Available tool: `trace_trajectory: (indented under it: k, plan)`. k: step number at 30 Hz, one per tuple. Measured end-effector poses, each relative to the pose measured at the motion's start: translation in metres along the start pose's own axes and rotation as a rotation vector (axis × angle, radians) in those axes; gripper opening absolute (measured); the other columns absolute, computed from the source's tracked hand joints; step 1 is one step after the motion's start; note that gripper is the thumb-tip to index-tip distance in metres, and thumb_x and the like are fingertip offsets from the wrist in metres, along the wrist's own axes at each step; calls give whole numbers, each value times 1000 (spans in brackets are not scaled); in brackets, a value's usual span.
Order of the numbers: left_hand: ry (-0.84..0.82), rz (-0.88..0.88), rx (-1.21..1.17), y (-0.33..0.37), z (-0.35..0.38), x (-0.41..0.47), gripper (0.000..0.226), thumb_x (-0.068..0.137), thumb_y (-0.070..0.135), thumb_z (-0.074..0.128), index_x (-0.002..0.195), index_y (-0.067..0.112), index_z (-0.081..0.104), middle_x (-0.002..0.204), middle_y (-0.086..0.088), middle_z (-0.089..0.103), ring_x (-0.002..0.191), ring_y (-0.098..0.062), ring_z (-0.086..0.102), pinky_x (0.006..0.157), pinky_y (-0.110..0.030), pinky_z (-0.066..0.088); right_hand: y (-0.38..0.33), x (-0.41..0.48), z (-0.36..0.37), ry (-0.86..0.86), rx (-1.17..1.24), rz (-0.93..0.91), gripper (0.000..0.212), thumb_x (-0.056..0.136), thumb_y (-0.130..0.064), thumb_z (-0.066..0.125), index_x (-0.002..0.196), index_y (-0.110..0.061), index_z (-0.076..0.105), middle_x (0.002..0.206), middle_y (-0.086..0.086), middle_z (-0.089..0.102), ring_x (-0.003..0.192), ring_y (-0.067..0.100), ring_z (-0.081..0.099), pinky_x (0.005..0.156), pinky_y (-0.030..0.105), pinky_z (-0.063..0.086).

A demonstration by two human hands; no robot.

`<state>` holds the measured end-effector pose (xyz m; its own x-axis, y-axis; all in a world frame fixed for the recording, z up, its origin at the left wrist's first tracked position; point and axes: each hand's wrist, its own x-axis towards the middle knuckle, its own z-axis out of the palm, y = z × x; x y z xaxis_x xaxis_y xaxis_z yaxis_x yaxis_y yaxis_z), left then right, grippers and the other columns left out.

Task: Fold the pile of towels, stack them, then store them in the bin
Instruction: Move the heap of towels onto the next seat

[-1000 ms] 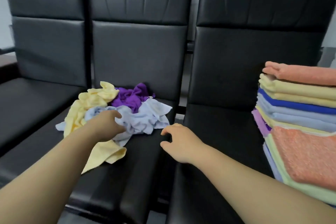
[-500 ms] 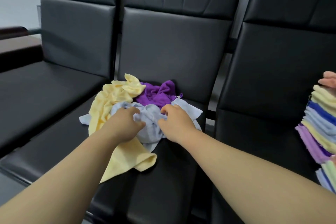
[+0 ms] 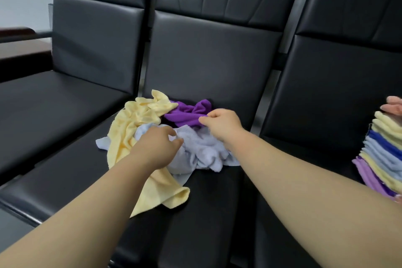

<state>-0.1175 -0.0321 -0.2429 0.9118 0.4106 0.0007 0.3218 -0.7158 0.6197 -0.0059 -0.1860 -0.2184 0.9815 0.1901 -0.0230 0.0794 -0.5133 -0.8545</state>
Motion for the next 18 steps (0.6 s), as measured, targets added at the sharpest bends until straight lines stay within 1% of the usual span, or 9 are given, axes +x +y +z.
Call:
trace_trajectory:
  k: [2,5,7,9,11,13,14,16,18]
  plan:
    - [57,67,-52,10,0,-4,46,98,42,60,138,20,56,125,-2,61,112,-21,58,85,-31,44,-11,-16,-27,29,187,-51,13,91,-27,77,87,-17,70,78,-3,66,67,12,60,68,31,51]
    - [90,153,-191,23,3,-8,68,95,43,65,153,24,37,144,0,52,127,-21,54,100,-33,43,-29,-43,-64,-55,458,-60,12,101,-27,65,91,-21,61,91,0,66,71,9,67,64,26,50]
    - [115,211,-251,36,5,-12,74,92,48,67,155,31,31,147,2,47,118,-17,60,103,-36,45,-35,-63,-88,-109,581,-45,13,105,-26,60,93,-22,58,91,0,66,73,13,71,62,24,51]
    - [98,263,-268,50,9,-18,74,91,48,69,154,37,32,136,3,43,99,-10,62,97,-32,44,-33,-81,-106,-134,625,-46,13,107,-25,57,94,-21,57,86,0,68,70,14,71,60,24,52]
    - [50,359,-264,69,14,-28,56,90,46,70,142,39,50,117,5,48,91,-7,58,91,-29,42,-28,-99,-124,-142,640,-53,14,108,-23,55,96,-18,58,81,0,69,66,14,68,60,26,52]
    - [-24,469,-244,88,21,-39,14,90,40,69,102,33,69,89,7,60,77,-4,56,77,-32,45,-22,-115,-142,-125,640,-50,13,108,-23,54,99,-15,60,79,1,70,64,13,66,62,27,52]
    - [-76,493,-227,97,24,-44,9,91,38,68,90,29,69,80,7,64,72,-4,59,72,-33,47,-17,-123,-152,-95,631,-46,14,108,-23,55,99,-14,61,79,1,70,63,12,64,62,27,51]
    - [-174,504,-184,111,29,-55,12,93,38,69,86,29,67,75,9,67,71,-4,62,70,-33,49,-6,-134,-173,-19,614,-32,19,108,-24,54,94,-15,64,80,2,69,62,10,61,62,27,51]
    - [-240,547,-158,125,31,-68,16,93,40,71,84,28,66,69,13,64,65,-1,59,63,-24,45,8,-145,-194,61,604,-10,21,108,-25,55,93,-16,67,79,2,67,62,9,58,63,28,51]
